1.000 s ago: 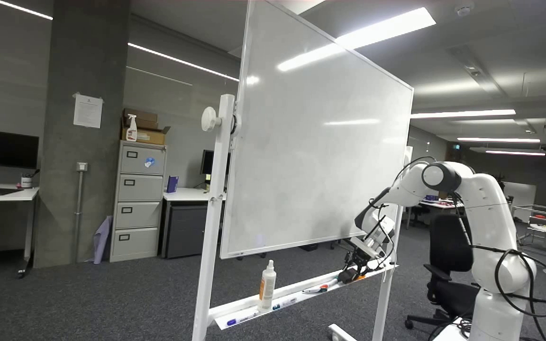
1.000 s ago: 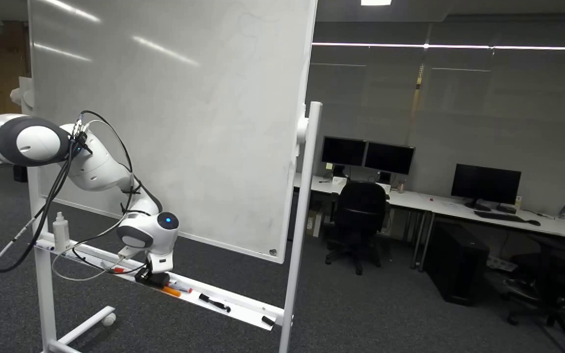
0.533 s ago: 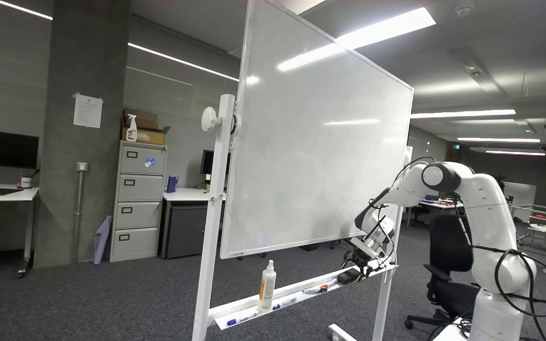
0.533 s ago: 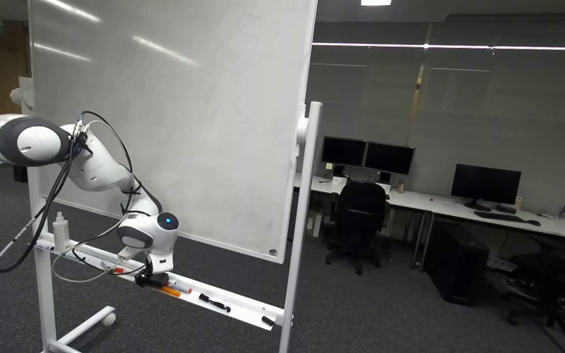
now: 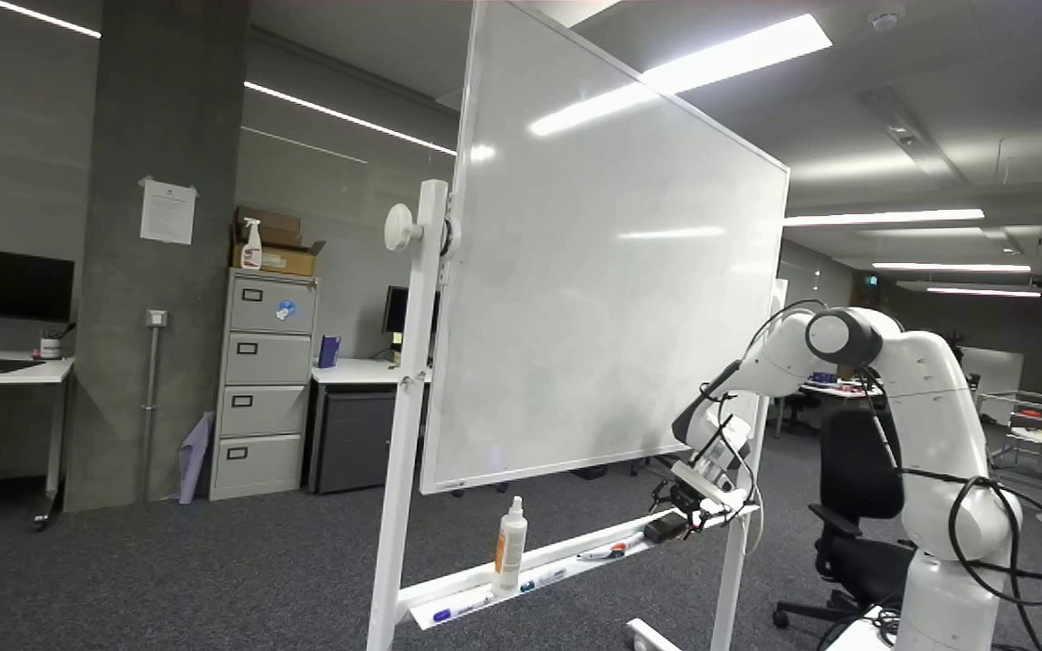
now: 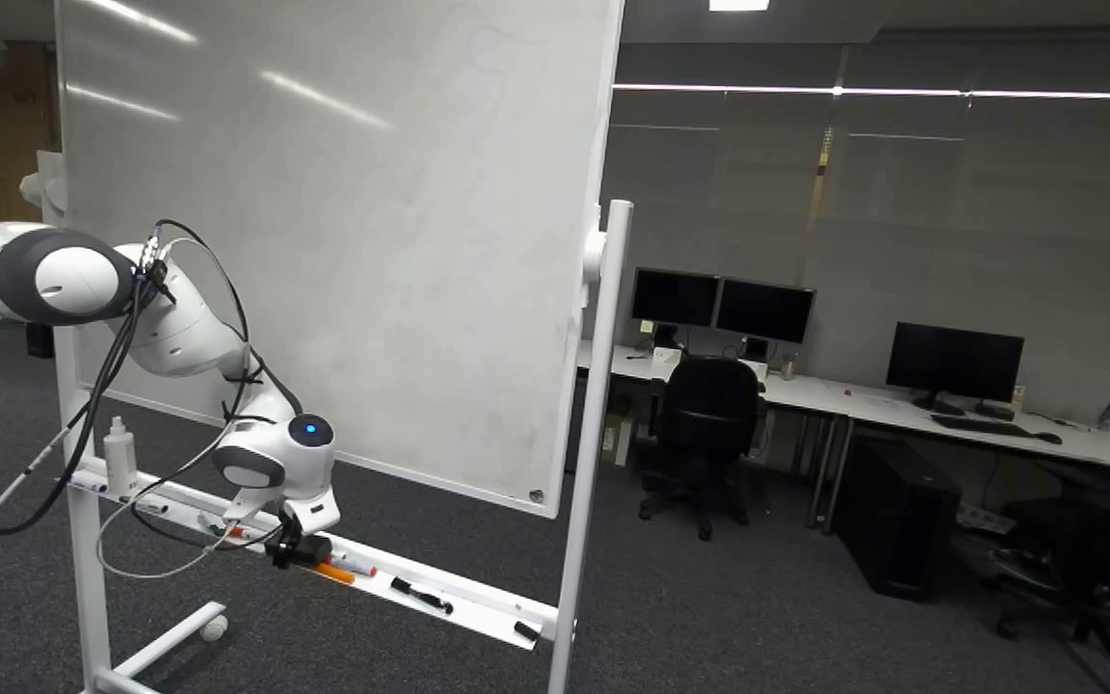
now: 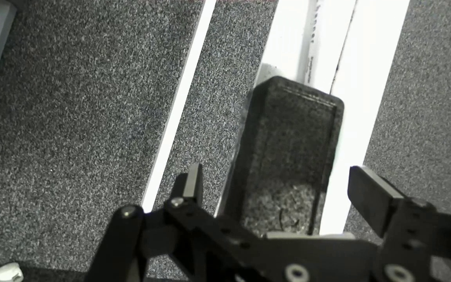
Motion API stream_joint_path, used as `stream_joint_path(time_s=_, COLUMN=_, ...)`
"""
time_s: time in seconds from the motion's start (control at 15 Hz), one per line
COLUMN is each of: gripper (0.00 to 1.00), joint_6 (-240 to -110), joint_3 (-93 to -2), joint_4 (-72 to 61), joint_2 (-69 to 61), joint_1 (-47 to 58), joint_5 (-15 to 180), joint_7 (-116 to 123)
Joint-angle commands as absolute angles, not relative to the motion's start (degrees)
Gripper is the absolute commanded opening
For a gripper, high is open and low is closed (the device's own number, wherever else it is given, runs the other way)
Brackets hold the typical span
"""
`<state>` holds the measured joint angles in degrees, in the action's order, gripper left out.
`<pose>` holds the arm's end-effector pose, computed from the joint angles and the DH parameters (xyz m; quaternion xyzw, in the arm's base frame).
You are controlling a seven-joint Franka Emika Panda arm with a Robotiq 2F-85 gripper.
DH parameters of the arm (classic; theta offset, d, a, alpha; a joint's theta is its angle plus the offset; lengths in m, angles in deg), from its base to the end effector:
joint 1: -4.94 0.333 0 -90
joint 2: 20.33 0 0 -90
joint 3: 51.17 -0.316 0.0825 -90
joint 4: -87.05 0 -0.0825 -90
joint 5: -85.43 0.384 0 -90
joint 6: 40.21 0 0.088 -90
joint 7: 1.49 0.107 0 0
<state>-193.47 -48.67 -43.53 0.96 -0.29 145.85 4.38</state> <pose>0.5141 -0.0973 0.1862 -0.8078 0.5446 -0.0175 0.2248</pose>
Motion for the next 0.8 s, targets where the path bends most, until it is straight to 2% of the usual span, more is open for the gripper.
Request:
stream_joint_path(time_s=0.0, gripper=1.00, joint_6=-197.0, joint_3=-51.0, joint_4=-48.4, joint_2=-3.4, joint_1=-0.3, joint_5=149.5, joint_7=-4.1)
stream_joint_path(time_s=0.73, gripper=1.00, joint_6=-204.7, joint_3=-55.4, joint_4=-56.4, joint_2=-12.4, joint_1=0.3, joint_5=162.1, joint_7=-26.5)
